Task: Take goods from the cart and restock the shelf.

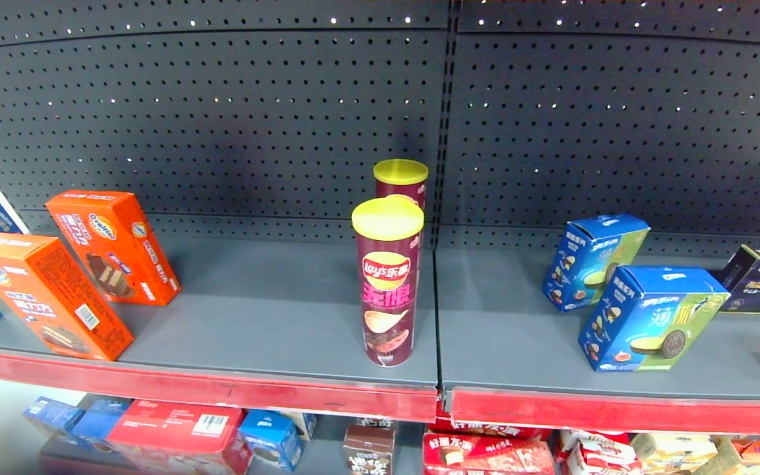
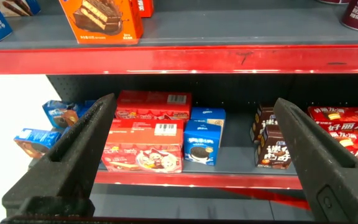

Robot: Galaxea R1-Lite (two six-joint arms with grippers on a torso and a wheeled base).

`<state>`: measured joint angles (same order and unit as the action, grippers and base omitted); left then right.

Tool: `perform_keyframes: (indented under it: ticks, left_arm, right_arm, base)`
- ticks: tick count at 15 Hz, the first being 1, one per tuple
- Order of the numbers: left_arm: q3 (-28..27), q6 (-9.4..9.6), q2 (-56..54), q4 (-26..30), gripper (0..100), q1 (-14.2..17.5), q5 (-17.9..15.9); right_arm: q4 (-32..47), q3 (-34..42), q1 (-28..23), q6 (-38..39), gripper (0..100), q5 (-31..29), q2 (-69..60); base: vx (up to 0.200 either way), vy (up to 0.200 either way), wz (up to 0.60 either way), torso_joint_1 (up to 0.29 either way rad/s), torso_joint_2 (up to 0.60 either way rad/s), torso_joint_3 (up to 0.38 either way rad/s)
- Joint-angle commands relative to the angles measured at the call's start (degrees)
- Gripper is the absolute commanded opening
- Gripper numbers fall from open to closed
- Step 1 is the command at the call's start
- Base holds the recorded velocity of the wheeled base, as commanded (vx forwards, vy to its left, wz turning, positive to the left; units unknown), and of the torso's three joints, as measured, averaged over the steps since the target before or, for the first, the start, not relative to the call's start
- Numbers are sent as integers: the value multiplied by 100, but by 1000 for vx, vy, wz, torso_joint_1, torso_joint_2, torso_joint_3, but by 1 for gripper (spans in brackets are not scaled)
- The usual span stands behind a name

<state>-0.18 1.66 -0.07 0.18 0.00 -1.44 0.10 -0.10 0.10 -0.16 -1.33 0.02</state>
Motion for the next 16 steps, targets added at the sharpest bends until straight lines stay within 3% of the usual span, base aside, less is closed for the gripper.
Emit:
perform_keyframes:
  ticks: [1, 16]
  left_arm:
    - [1, 1, 7, -1, 100, 0, 3]
    - [1, 1, 7, -1, 100, 0, 3]
  right_arm:
    - [-1, 1, -1, 7, 100, 1, -2]
    - [-1, 10, -1, -2, 100, 1, -2]
  base:
    - [0, 0, 0, 0, 0, 0]
    - [0, 0, 0, 0, 0, 0]
